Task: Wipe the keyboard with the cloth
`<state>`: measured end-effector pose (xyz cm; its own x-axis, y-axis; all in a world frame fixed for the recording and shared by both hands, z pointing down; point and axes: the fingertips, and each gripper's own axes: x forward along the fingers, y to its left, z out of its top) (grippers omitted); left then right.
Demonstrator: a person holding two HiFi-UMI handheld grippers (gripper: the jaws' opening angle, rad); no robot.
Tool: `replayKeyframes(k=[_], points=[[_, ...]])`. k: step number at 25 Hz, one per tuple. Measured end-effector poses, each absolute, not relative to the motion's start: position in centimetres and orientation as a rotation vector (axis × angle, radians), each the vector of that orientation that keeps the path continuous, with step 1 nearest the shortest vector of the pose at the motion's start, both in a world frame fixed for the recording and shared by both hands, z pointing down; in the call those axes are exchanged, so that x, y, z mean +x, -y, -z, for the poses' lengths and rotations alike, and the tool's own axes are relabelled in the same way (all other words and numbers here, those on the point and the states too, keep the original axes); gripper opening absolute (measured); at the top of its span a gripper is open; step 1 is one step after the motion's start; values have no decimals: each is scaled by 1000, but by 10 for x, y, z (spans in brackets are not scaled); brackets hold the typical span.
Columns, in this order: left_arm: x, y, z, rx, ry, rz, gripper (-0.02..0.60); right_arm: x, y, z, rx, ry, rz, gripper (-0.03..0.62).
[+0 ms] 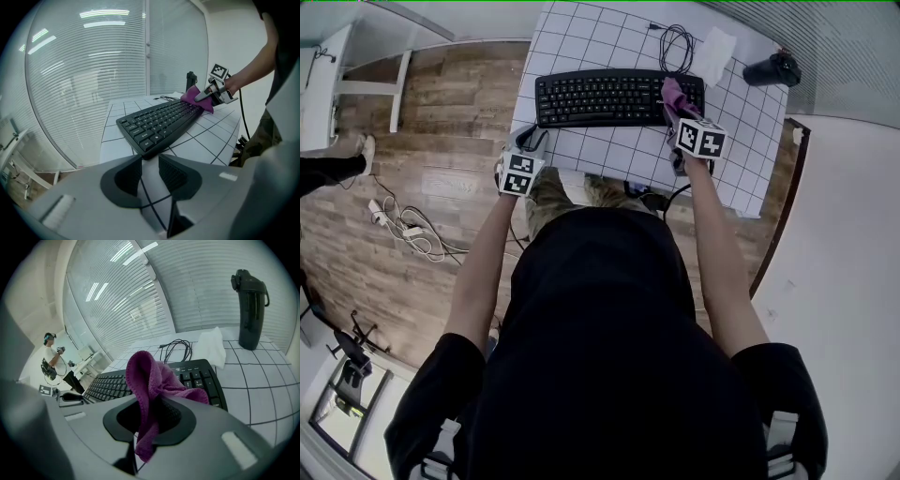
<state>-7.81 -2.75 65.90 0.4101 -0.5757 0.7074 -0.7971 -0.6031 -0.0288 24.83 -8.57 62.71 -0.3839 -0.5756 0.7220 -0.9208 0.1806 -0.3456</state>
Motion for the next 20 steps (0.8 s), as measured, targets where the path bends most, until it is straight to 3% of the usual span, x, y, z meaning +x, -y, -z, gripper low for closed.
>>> replayKeyframes(k=[20], points=[[-78, 27, -662, 2363, 1189, -995, 110, 212, 82, -629, 1328, 2065, -1077, 66]])
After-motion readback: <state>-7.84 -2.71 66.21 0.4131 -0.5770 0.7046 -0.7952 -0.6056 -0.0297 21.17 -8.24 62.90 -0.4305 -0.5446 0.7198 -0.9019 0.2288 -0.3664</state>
